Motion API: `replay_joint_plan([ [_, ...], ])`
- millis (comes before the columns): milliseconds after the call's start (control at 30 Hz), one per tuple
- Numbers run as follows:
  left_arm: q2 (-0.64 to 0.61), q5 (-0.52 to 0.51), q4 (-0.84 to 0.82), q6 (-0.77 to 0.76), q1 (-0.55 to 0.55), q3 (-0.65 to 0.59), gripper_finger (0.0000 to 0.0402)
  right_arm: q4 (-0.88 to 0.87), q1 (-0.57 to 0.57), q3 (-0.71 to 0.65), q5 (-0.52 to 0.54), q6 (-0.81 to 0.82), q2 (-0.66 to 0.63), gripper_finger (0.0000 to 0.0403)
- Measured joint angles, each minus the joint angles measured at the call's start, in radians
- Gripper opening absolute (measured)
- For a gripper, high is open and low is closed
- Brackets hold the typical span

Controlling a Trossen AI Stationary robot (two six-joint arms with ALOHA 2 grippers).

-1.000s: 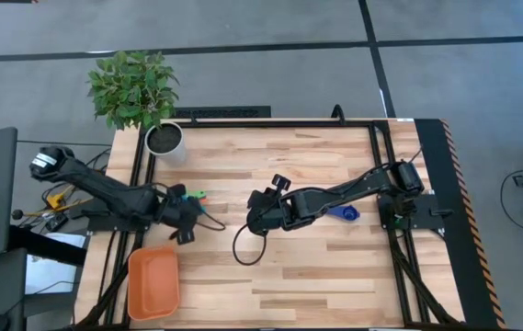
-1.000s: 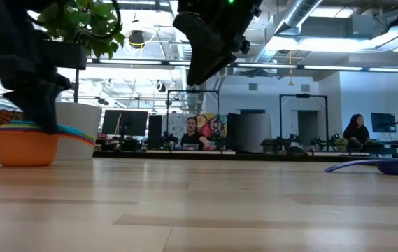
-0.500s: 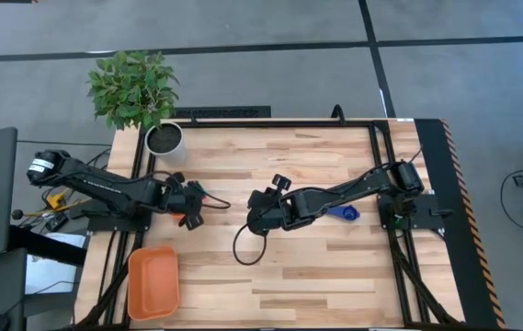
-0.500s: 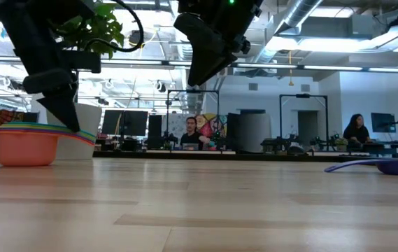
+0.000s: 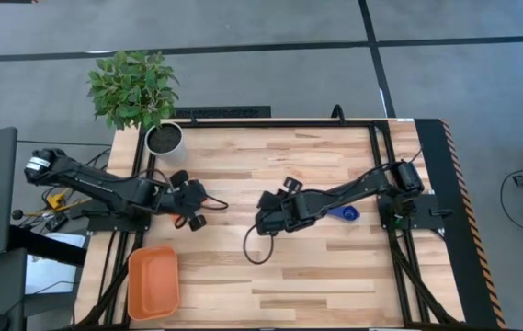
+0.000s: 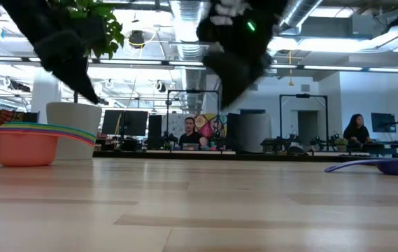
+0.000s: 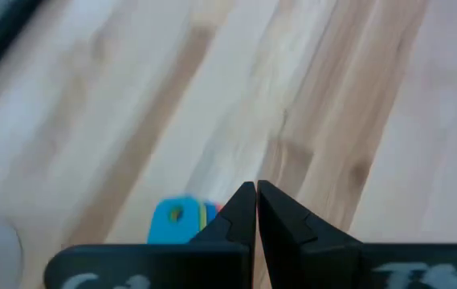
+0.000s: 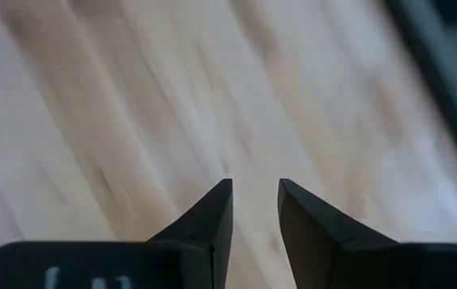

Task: Nest measuring cups in basket
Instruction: Stack the violet measuring cup on top of the light blue measuring cup

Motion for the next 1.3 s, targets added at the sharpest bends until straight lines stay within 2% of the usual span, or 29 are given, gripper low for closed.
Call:
replay_joint_plan([
  [167,-0.015,-0.074,0.171,0.049,-0.053,-0.035,0.0003,-0.035,-0.003,-0.177,-0.075,0.183,-0.048,0.0115],
  [333,0.002,-0.04,0.43,0.124,-0.081,-0.12,0.0003,-0.024,0.04,-0.329,-0.13,0.314,-0.159,0.0109],
  [467,0.002,-0.003,0.557,0.177,-0.084,-0.157,0.0003,-0.026,0.081,-0.418,-0.18,0.357,-0.278,0.0108],
  [600,0.002,-0.008,0.669,0.188,-0.084,-0.184,0.0003,-0.009,0.096,-0.513,-0.244,0.399,-0.403,0.0108],
  [733,0.003,-0.001,0.805,0.221,-0.087,-0.23,0.001,0.068,0.098,-0.623,-0.33,0.422,-0.512,0.0108],
  [867,0.003,0.002,0.962,0.22,-0.094,-0.29,0.0031,0.166,0.101,-0.734,-0.35,0.454,-0.598,0.0111],
  [1100,0.003,-0.005,1.045,0.217,-0.096,-0.338,0.0089,0.034,0.077,-0.793,-0.348,0.575,-0.69,0.0152],
  [1300,0.019,-0.047,1.039,0.197,-0.079,-0.338,0.0123,-0.059,0.058,-0.833,-0.329,0.637,-0.679,0.0179],
])
